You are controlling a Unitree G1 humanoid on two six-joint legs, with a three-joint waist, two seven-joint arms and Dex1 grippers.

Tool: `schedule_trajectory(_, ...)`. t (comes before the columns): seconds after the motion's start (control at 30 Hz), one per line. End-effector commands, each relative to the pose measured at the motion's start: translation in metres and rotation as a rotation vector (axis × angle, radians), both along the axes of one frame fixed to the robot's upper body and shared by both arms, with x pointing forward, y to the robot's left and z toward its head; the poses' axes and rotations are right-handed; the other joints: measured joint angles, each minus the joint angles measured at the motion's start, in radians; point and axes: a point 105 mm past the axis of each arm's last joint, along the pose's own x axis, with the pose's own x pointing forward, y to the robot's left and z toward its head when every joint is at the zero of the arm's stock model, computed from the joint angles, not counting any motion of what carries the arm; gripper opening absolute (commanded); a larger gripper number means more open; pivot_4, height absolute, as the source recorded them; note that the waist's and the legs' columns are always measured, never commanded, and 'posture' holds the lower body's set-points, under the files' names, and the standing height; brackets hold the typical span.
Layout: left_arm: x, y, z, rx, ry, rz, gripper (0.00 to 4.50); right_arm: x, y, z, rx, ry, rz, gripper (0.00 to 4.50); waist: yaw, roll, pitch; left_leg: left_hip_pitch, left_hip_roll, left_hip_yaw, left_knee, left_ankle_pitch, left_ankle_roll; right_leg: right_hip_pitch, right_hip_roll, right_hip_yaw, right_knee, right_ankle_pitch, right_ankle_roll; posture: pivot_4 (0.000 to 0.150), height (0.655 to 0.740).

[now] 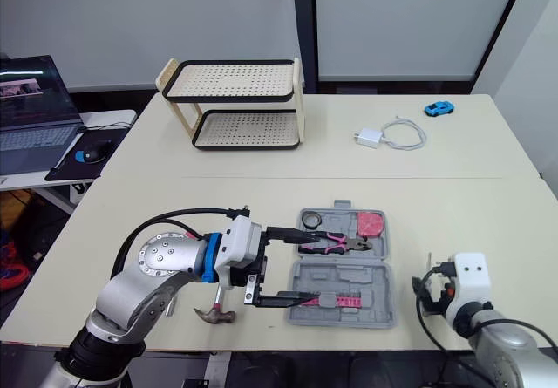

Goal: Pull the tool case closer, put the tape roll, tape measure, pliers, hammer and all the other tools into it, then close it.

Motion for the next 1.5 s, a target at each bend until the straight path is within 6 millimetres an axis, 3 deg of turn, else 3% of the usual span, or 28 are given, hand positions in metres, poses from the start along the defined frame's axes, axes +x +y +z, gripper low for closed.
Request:
schedule_trajectory(0.03, -0.006, -0.004, 0.008, -0.029, -0.030, -0.040, 4.50, 0.001, 0.005, 0.030, -0.028, -0.049, 0.146, 4.48, 0.000, 0.000, 0.000, 0.000, 0.000, 0.000, 0.000, 0.000, 0.000, 0.000, 0.000, 0.000, 0.000, 0.000, 0.000, 0.150, 0.7400)
schedule_trajectory(0.17, -0.009, -0.004, 0.010, -0.034, -0.037, -0.063, 4.50, -0.013, 0.012, 0.044, -0.193, 0.006, 0.502, 4.48, 0.001, -0.001, 0.000, 0.000, 0.000, 0.001, 0.000, 0.000, 0.000, 0.001, 0.000, -0.001, -0.001, 0.000, 0.000, 0.150, 0.7400)
schedule_trajectory(0.3, -0.013, -0.007, 0.007, -0.041, -0.033, -0.070, 4.50, -0.020, 0.004, 0.051, -0.456, 0.043, 0.884, 4.48, 0.002, -0.003, 0.001, 0.000, 0.000, 0.002, 0.001, 0.000, 0.001, 0.003, -0.001, -0.002, -0.002, 0.000, 0.000, 0.150, 0.7400)
schedule_trajectory(0.6, -0.016, -0.009, 0.002, -0.041, -0.027, -0.064, 4.50, -0.006, -0.016, 0.036, -1.087, 0.007, 1.523, 4.48, -0.003, -0.003, 0.001, 0.001, 0.001, 0.002, 0.001, 0.000, 0.000, 0.003, 0.000, -0.002, -0.002, 0.000, 0.000, 0.150, 0.7400)
schedule_trajectory(0.77, -0.017, -0.008, -0.001, -0.031, -0.028, -0.056, 4.50, 0.001, -0.003, 0.020, -1.161, -0.100, 1.674, 4.48, -0.002, -0.004, 0.001, 0.000, 0.001, 0.002, 0.001, 0.002, -0.004, 0.003, 0.000, -0.002, -0.003, 0.000, 0.000, 0.150, 0.7400)
schedule_trajectory(1.1, -0.018, -0.006, -0.005, -0.019, -0.025, -0.048, 4.50, 0.006, 0.012, 0.004, -1.206, -0.112, 1.793, 4.48, -0.001, -0.003, 0.001, 0.000, 0.001, 0.002, 0.001, 0.002, -0.004, 0.002, 0.000, -0.001, -0.002, 0.000, 0.000, 0.150, 0.7400)
schedule_trajectory(1.4, -0.016, -0.006, -0.001, -0.013, -0.027, -0.036, 4.50, 0.011, 0.000, -0.006, -1.246, 0.035, 1.804, 4.48, 0.000, -0.003, 0.001, 0.000, 0.001, 0.002, 0.001, 0.002, -0.004, 0.002, 0.000, -0.001, -0.002, 0.000, 0.000, 0.150, 0.7400)
schedule_trajectory(1.5, -0.017, -0.007, 0.000, -0.015, -0.025, -0.033, 4.50, 0.012, 0.001, -0.009, -1.241, 0.045, 1.810, 3.83, -0.001, -0.003, 0.001, 0.000, 0.001, 0.002, 0.001, 0.002, -0.004, 0.002, 0.000, -0.001, -0.002, 0.000, 0.000, 0.150, 0.7400)
